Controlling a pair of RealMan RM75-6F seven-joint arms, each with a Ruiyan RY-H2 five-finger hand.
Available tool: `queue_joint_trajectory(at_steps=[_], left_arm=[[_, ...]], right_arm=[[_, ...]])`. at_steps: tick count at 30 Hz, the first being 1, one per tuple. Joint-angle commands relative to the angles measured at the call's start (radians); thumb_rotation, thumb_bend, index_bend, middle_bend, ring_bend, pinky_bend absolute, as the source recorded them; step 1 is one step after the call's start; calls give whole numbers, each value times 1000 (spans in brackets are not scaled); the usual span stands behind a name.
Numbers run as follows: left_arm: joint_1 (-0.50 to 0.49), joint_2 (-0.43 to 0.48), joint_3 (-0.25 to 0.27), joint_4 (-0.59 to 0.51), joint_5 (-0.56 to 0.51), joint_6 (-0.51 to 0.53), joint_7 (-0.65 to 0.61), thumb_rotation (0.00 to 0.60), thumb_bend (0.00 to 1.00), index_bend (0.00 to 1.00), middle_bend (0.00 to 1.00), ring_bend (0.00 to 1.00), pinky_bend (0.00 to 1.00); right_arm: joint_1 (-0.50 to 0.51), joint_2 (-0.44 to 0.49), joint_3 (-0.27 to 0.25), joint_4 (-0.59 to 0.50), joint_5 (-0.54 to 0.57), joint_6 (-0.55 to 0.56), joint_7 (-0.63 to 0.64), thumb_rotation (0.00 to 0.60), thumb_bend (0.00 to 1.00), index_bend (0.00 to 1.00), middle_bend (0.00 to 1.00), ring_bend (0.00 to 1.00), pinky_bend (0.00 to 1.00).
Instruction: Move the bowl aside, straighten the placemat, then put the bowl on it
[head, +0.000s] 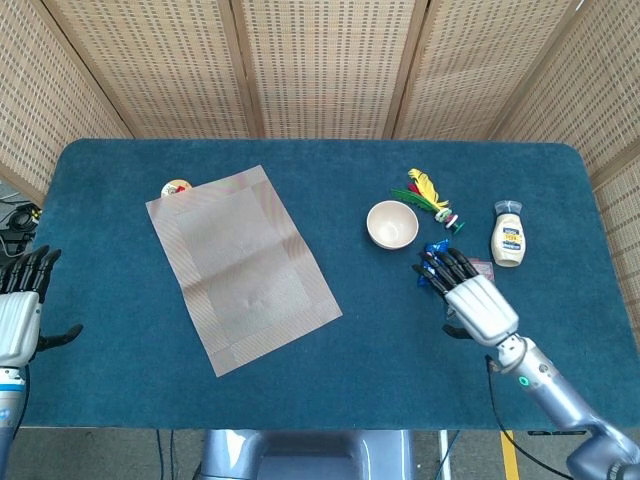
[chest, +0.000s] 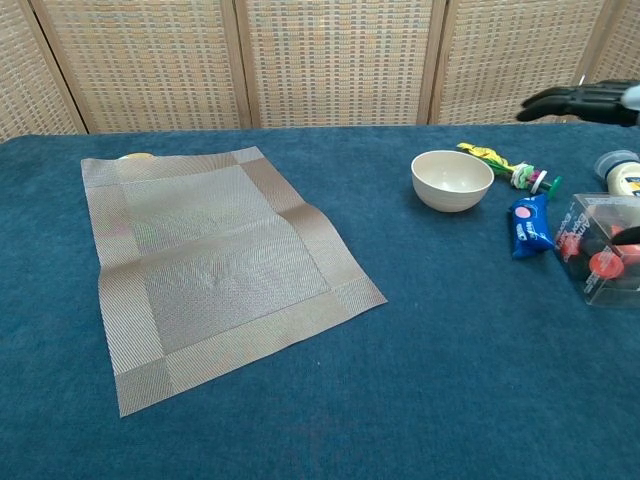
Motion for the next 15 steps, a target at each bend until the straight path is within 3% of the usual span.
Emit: queue_joint_trajectory(at_steps=[1,4,10,15], left_arm=[[1,4,-3,22,17,-15,-13,600,0,0,0,0,0],[1,-1,-13,34,19,-26,-21,600,0,0,0,0,0],[1,-10,-27,50,10,-43,-22,600,0,0,0,0,0],[4,-11,-42,57,-4,-54,-26,600,0,0,0,0,0]], right_arm=[[119,-62,44,-7,9,-130,-18,600,0,56,0,0,0],[200,-144,63,21,49,-236,-76,600,0,62,0,0,0],[280,-282,82,121,97,-301,-88,600,0,62,0,0,0],[335,-376,65,221,101,-330,-54,600,0,61,0,0,0]])
